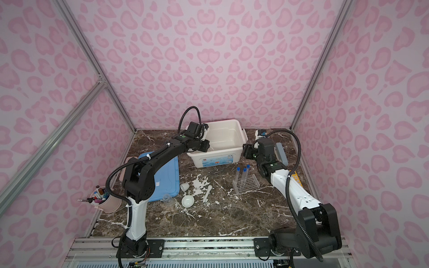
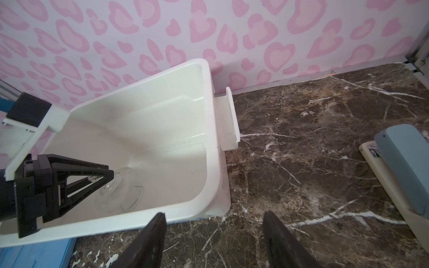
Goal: Organize the chemistry lab equipment
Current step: 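Lower the beaker into the white bin with left gripper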
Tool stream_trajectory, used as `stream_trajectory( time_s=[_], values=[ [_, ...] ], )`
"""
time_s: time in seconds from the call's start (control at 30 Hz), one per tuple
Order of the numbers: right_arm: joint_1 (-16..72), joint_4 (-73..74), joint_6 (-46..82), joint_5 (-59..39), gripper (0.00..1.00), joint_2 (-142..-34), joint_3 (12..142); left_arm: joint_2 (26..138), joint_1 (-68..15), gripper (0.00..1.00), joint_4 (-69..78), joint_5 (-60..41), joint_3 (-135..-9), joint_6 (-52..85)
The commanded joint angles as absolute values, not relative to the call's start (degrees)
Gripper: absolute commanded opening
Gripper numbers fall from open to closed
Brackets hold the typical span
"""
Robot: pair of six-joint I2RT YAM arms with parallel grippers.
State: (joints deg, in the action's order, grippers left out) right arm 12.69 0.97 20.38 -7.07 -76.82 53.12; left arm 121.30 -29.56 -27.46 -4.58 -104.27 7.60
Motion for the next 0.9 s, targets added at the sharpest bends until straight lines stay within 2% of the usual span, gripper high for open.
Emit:
stream_trajectory(
  time_s=[0.0, 0.47, 0.87],
  values=[
    [12.70, 1.07, 20.56, -7.46, 0.68, -76.77, 53.09, 121.82, -29.36, 0.03, -27.65, -5.57, -105.63, 10.03],
    [12.74, 1.06, 20.53, -8.16, 0.67, -77.83, 53.70, 125.35, -28.83, 0.03, -31.84, -3.19, -110.28, 14.87],
    [12.73, 0.99, 20.59, -8.61, 0.67, -78.34, 53.88, 127.48, -29.18, 0.03, -33.66, -0.52, -110.48, 12.82]
  ],
)
